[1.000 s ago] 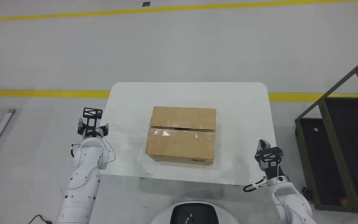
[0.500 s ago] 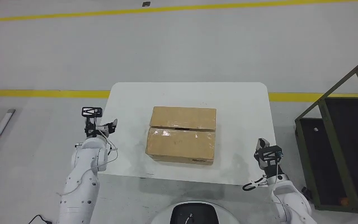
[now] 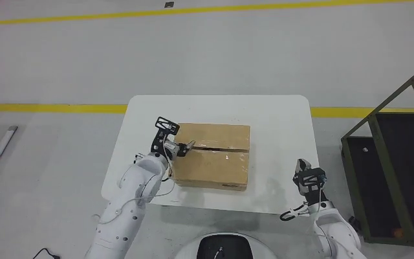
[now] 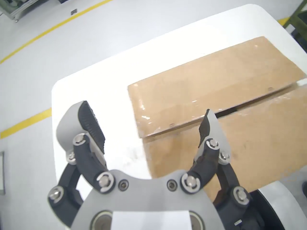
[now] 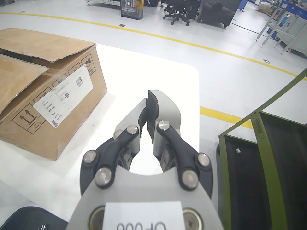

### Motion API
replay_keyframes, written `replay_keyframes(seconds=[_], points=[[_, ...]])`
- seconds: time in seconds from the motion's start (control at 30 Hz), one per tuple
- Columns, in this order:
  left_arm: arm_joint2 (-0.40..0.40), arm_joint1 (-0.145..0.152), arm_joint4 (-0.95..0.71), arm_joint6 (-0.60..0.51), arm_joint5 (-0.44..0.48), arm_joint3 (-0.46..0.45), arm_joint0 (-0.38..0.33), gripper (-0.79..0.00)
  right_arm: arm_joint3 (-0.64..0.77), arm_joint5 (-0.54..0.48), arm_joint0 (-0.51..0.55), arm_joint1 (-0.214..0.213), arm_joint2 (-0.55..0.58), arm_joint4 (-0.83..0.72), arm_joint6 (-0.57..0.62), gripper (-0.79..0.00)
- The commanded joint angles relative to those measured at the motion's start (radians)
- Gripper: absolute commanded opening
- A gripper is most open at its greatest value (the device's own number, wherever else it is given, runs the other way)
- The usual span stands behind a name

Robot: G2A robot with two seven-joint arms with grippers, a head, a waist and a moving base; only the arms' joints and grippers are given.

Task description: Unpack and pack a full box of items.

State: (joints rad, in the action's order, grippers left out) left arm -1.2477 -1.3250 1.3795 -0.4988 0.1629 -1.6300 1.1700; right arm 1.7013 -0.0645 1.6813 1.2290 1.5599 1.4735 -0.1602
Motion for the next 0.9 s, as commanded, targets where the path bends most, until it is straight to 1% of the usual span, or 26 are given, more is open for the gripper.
replay_keyframes(seconds=[0.0,0.1,0.3,0.4,0.67,0.73,0.87], points=[[0.049,-0.005,-0.002,-0.015,0.028,0.013,-0.015,0.000,-0.001,0.001,0.002,0.000,0.003,0.001,-0.002,-0.785],[0.101,-0.015,-0.030,-0.030,0.048,0.053,-0.042,0.000,0.004,0.003,0.008,0.000,0.007,0.001,-0.002,-0.785],[0.165,-0.027,-0.024,-0.042,0.060,0.117,-0.091,0.000,0.009,0.012,0.021,0.000,0.019,-0.002,-0.004,-0.785],[0.195,-0.031,0.025,-0.042,0.049,0.144,-0.113,0.000,0.012,0.014,0.028,0.001,0.020,0.000,-0.004,-0.785],[0.270,-0.041,0.247,-0.028,-0.019,0.205,-0.172,0.000,0.024,0.018,0.039,0.002,0.026,-0.006,-0.004,-0.785],[0.281,-0.042,0.300,-0.024,-0.029,0.216,-0.184,0.000,0.025,0.018,0.040,0.002,0.030,-0.007,-0.005,-0.785],[0.279,-0.046,0.324,0.007,-0.058,0.219,-0.195,0.000,0.025,0.017,0.043,0.002,0.036,-0.009,-0.006,-0.785]])
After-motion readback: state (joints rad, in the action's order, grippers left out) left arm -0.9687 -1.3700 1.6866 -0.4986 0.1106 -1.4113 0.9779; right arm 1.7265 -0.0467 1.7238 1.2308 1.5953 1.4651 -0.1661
